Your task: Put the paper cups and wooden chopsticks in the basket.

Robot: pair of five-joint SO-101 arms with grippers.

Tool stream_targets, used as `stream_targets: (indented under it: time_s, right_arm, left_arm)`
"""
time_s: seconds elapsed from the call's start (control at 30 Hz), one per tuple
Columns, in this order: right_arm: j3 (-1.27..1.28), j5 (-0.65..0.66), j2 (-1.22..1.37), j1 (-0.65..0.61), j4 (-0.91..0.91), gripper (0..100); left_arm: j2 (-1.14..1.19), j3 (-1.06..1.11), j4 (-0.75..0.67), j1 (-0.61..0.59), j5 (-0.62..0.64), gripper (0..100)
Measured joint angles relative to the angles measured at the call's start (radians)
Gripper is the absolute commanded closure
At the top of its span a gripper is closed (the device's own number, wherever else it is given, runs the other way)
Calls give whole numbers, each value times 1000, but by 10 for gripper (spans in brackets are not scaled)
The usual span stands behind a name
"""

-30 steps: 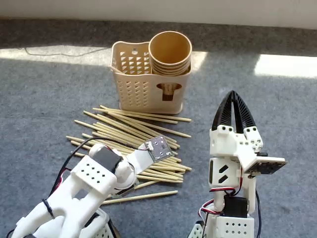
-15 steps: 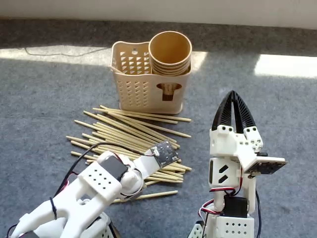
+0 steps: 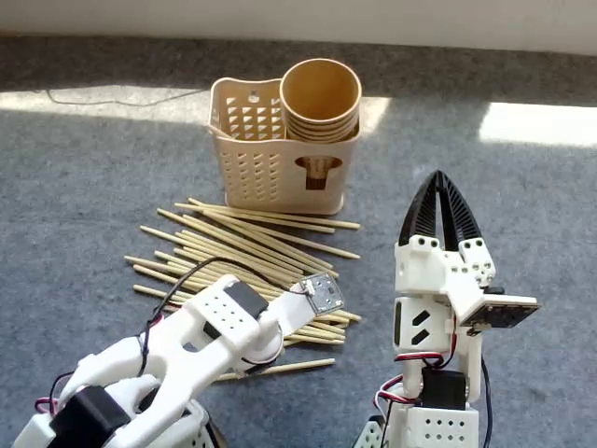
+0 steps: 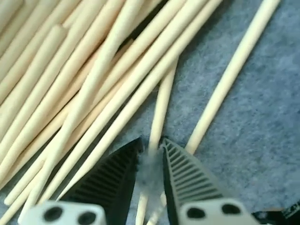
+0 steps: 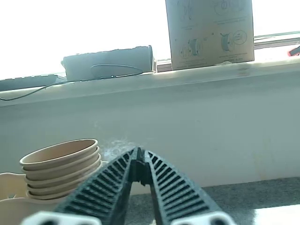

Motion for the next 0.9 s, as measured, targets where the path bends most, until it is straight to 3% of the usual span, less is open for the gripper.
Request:
stream_targets:
  time_s: [0.2,0.6,0.9]
  right_arm:
    - [0,0,0,0,0,992]
    - [0,0,0,0,0,992]
    - [0,0,0,0,0,992]
  left_arm:
    - [-2,-17,49,-2,-138,990]
    - [-127,-276,523,-5,-413,990]
    - [-137,-328,574,-26,-500,991]
